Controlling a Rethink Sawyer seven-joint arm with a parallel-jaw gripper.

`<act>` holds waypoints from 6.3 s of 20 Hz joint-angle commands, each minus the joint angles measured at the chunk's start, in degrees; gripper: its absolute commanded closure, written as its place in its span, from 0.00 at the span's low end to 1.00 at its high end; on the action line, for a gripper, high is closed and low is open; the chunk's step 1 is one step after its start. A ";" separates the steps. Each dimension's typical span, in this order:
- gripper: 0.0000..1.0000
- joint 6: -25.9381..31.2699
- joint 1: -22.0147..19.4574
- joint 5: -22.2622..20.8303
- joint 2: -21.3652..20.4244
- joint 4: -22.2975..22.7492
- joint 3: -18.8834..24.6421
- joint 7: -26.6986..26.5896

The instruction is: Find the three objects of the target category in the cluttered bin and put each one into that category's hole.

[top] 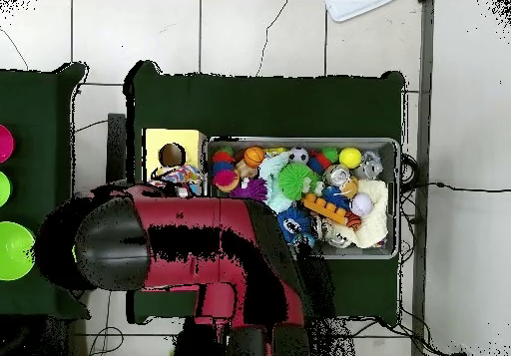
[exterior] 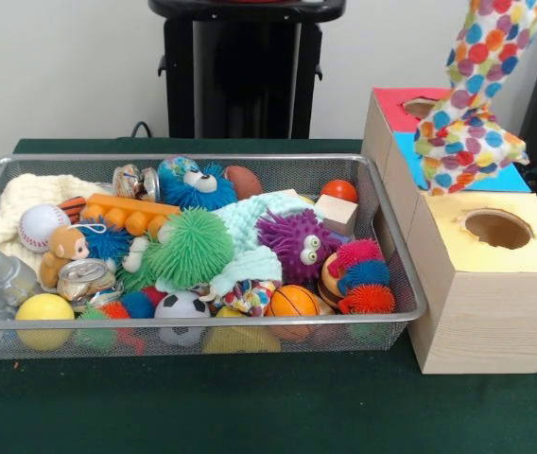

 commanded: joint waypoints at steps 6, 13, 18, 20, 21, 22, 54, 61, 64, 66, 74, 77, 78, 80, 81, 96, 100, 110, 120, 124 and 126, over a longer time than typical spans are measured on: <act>1.00 3.49 2.33 2.94 1.21 7.81 -1.13 13.26; 1.00 0.61 2.77 3.96 1.69 9.18 -1.65 12.48; 1.00 -0.98 2.98 4.74 2.32 9.50 -1.63 12.72; 1.00 -1.81 2.97 4.98 2.71 9.51 -1.43 12.64; 1.00 -2.29 2.95 5.16 2.81 9.74 -1.28 12.36; 1.00 -2.58 2.92 5.29 3.02 9.75 -1.19 12.27; 1.00 4.58 6.31 5.39 4.84 1.26 -2.06 15.92; 1.00 7.20 7.29 6.23 4.24 0.02 -2.66 17.31; 1.00 6.63 7.30 6.60 4.45 0.34 -2.61 16.67; 1.00 6.55 7.35 6.81 4.47 0.21 -2.57 16.44; 1.00 8.58 7.88 6.66 5.65 -3.49 -2.54 17.36; 1.00 7.46 7.81 6.96 5.25 -2.33 -2.67 16.46; 1.00 7.30 7.77 6.99 5.37 -2.52 -2.66 16.35; 1.00 6.99 7.58 6.98 5.74 -2.87 -2.57 15.81; 1.00 6.79 7.46 6.97 6.01 -3.09 -2.47 15.47; 1.00 3.71 5.76 7.41 8.01 -3.77 -1.60 11.50; 1.00 2.33 5.38 7.83 8.79 -3.79 -1.24 11.13; 1.00 -0.57 5.15 7.46 9.61 -2.51 -1.44 10.69; 1.00 -1.80 5.05 8.43 10.00 -2.13 -0.78 10.67; 1.00 -3.44 4.93 8.51 10.62 -1.76 -0.58 10.64; 1.00 -4.35 4.88 8.64 11.13 -1.82 -0.30 10.62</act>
